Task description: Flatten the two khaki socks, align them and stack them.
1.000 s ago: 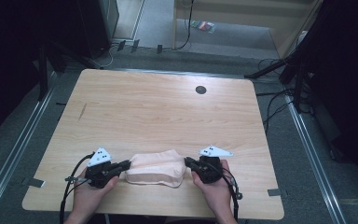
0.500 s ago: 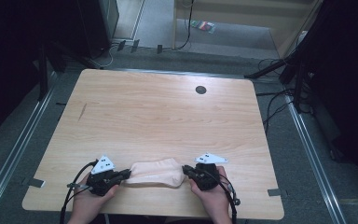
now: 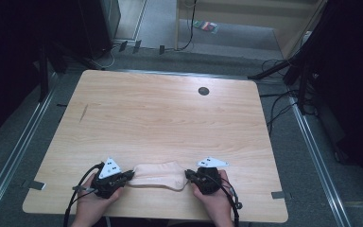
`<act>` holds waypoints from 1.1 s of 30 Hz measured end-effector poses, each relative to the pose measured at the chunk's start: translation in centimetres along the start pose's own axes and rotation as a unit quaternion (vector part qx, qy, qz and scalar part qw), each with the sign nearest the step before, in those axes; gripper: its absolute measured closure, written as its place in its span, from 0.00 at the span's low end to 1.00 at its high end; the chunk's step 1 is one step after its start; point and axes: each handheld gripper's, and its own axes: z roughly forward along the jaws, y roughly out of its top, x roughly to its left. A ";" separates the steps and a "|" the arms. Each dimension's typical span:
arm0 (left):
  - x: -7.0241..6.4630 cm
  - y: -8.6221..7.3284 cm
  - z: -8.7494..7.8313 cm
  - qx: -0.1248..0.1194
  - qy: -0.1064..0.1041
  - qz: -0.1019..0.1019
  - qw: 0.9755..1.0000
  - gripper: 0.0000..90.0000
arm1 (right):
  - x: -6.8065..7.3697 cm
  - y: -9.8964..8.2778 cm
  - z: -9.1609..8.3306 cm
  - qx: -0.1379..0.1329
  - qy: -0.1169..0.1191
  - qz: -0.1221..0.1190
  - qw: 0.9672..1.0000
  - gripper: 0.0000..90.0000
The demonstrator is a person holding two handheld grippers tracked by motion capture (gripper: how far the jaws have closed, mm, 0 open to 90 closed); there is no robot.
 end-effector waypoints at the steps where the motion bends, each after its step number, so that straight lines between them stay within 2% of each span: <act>1: 0.1 -0.1 0.0 -0.005 -0.005 -0.002 1.000 0.98 | 0.0 0.0 0.0 -0.001 0.004 0.000 1.000 0.97; 6: 0.2 -0.2 0.1 -0.019 -0.015 -0.012 1.000 0.91 | 0.1 -0.3 0.0 -0.015 0.016 -0.006 1.000 0.91; 7: 0.2 -0.2 0.1 -0.025 -0.014 -0.015 0.999 0.84 | 0.1 -0.3 0.1 -0.015 0.021 -0.006 1.000 0.85; 9: 0.3 -0.2 0.0 -0.036 -0.019 -0.022 0.999 0.77 | 0.1 -0.3 0.1 -0.023 0.021 -0.006 0.999 0.77; 12: 0.4 -0.2 -0.2 -0.051 -0.019 -0.029 0.998 0.70 | 0.1 -0.3 0.0 -0.032 0.025 -0.004 0.999 0.72; 17: 0.8 -0.2 -0.4 -0.059 -0.017 -0.042 0.997 0.62 | -0.1 -0.2 -0.4 -0.046 0.028 0.008 0.999 0.69; 19: 0.8 -0.2 -0.4 -0.060 -0.018 -0.043 0.997 0.64 | -0.3 -0.1 -0.5 -0.047 0.026 0.010 0.999 0.70; 20: 0.9 -0.3 -0.5 -0.062 -0.015 -0.044 0.997 0.66 | -0.4 -0.1 -0.7 -0.048 0.026 0.017 0.998 0.74; 23: 1.0 -0.3 -0.5 -0.060 -0.022 -0.045 0.997 0.80 | -0.5 -0.2 -0.7 -0.046 0.033 0.018 0.998 0.79; 24: 1.0 -0.3 -0.5 -0.056 -0.019 -0.043 0.997 0.80 | -0.5 -0.2 -0.7 -0.045 0.036 0.018 0.998 0.81; 26: 0.9 -0.4 -0.2 -0.036 -0.016 -0.037 0.999 0.90 | -0.2 -0.2 -0.4 -0.034 0.041 0.015 0.998 0.89; 27: 0.9 -0.4 -0.2 -0.036 -0.016 -0.037 0.999 0.92 | -0.2 -0.2 -0.4 -0.034 0.041 0.015 0.998 0.89; 28: 0.9 -0.4 -0.1 -0.032 -0.012 -0.036 0.999 0.93 | -0.1 -0.1 0.0 -0.026 0.040 0.012 0.999 0.94; 33: 0.9 -0.3 0.1 -0.025 -0.004 -0.044 0.999 0.93 | -0.1 -0.1 0.3 -0.026 0.027 0.008 0.999 0.97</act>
